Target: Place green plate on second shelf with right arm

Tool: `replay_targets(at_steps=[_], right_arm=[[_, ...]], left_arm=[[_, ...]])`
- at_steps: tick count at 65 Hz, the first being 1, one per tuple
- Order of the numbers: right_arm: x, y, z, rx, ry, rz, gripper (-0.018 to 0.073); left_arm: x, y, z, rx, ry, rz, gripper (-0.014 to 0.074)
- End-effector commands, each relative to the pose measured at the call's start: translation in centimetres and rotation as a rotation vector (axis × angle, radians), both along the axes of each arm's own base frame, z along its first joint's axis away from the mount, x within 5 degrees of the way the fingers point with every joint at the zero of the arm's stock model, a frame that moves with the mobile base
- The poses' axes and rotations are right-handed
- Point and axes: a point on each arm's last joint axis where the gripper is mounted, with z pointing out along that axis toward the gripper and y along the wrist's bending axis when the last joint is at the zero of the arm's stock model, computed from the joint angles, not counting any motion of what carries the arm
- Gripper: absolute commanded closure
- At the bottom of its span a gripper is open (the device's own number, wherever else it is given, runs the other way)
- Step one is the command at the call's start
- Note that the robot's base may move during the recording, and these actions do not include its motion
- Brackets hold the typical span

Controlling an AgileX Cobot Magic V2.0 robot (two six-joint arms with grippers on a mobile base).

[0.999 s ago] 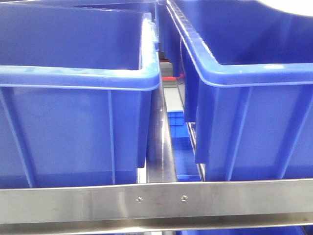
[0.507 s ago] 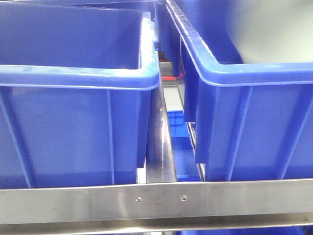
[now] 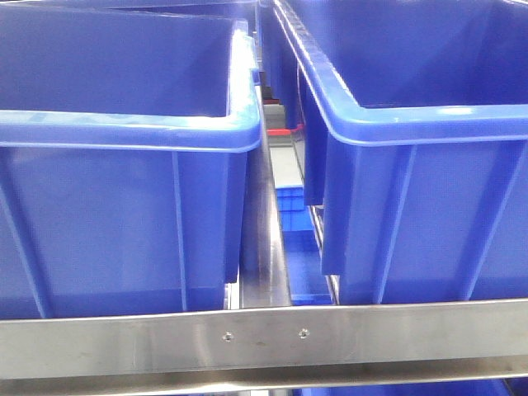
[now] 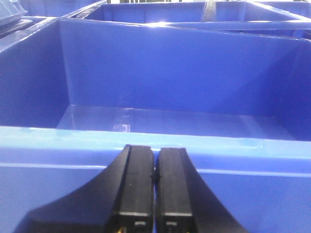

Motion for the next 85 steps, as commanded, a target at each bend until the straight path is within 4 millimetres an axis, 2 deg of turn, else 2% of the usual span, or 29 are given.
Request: replay_targets(at_steps=[1, 14, 23, 29, 43, 48, 54, 70, 78, 85], right_arm=[[-3.3, 0.1, 3.1, -0.083, -0.115, 0.001, 0.0499], [-9.3, 0.7, 3.8, -0.145, -0.097, 0.028, 0.0505], [-11.9, 0.8, 4.0, -0.149, -0.121, 0.034, 0.0505], [-12.7, 0.9, 4.2, -0.150, -0.146, 0.032, 0.0505], [-12.9, 0.8, 4.3, -0.156, -0.170, 0.026, 0.0505], [-13.8, 0.7, 3.8, -0.187, -0.185, 0.005, 0.0505], [-14.4, 0.7, 2.0, -0.202, -0.179, -0.011, 0.0505], [-14.9, 0.6, -6.7, -0.178, -0.249, -0.016, 0.0505], [-15.0, 0.8, -9.3, -0.169, -0.306, 0.019, 0.0505], [-14.6, 1.1, -10.9, -0.161, -0.254, 0.087, 0.0505]], left_arm=[[0.0, 0.0, -0.6, -0.018, -0.055, -0.007, 0.0466], [0.0, 0.0, -0.6, -0.018, -0.055, -0.007, 0.0466], [0.0, 0.0, -0.6, -0.018, -0.055, -0.007, 0.0466], [0.0, 0.0, -0.6, -0.018, -0.055, -0.007, 0.0466], [0.0, 0.0, -0.6, -0.018, -0.055, -0.007, 0.0466], [0.0, 0.0, -0.6, -0.018, -0.055, -0.007, 0.0466], [0.0, 0.0, -0.6, -0.018, -0.055, -0.007, 0.0466], [0.0, 0.0, -0.6, -0.018, -0.055, -0.007, 0.0466], [0.0, 0.0, -0.6, -0.018, -0.055, -0.007, 0.0466], [0.0, 0.0, -0.6, -0.018, -0.055, -0.007, 0.0466]])
